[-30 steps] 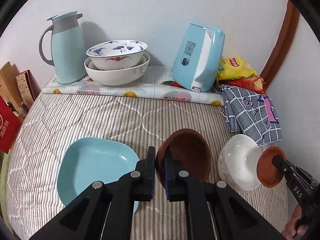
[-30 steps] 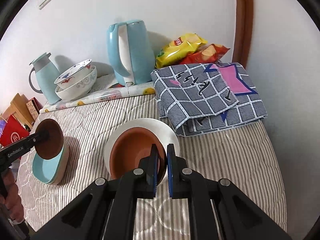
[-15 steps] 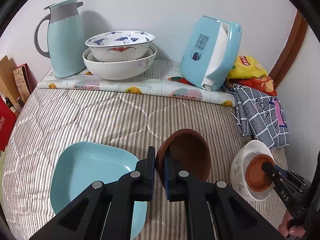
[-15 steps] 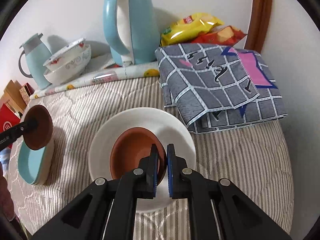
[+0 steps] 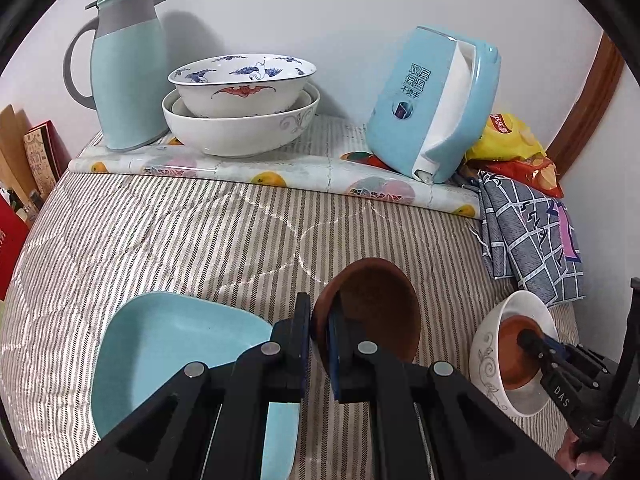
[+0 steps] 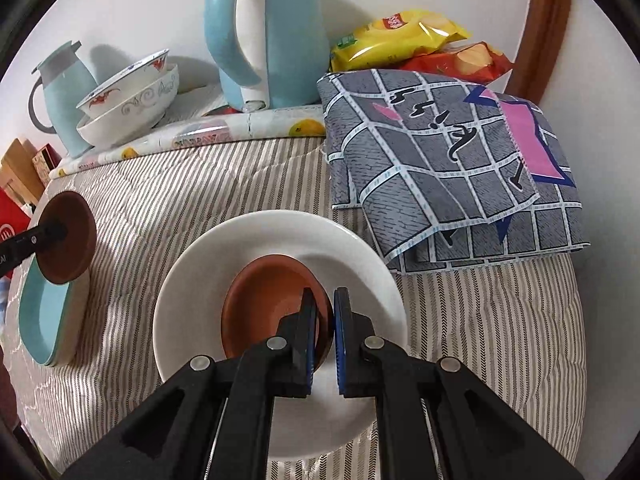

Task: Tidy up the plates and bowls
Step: 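Lower the right tool's brown bowl into the white bowl and open the right tool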

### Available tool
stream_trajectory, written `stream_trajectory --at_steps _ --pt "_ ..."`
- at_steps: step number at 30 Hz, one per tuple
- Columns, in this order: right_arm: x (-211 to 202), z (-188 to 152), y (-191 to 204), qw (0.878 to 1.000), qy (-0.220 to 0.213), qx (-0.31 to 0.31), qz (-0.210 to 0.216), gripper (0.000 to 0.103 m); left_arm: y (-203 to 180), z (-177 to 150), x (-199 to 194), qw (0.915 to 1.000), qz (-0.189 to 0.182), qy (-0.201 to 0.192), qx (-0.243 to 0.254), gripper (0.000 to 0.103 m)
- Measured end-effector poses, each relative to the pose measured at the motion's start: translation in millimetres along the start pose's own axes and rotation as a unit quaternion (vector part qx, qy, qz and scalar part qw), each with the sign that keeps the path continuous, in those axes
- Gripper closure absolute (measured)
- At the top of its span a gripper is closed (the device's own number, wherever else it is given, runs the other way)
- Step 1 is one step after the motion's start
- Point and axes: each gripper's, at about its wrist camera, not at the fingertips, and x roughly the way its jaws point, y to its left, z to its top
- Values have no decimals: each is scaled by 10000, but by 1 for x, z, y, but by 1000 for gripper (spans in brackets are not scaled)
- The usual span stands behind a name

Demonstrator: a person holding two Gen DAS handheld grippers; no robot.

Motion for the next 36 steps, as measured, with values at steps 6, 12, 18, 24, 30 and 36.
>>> stream_trajectory --at_steps 6,12,18,24,30,36 --pt "4 1 2 9999 121 -24 31 95 -6 4 4 10000 -79 -3 48 95" --pt "12 0 9 9990 301 -288 -176 93 -8 3 4 9999 -148 -19 23 95" --pt "17 0 13 9981 357 -385 -311 90 -8 0 4 9999 -134 37 77 95" --pt "18 -2 15 9977 363 -433 -367 88 -9 -2 -1 9999 -114 21 93 95" --pt "15 -5 23 9972 294 -629 -290 68 -11 -8 -10 9998 -108 4 144 95" --pt "4 -6 19 9985 111 -484 -246 55 -18 -12 -18 9996 -136 -25 252 95"
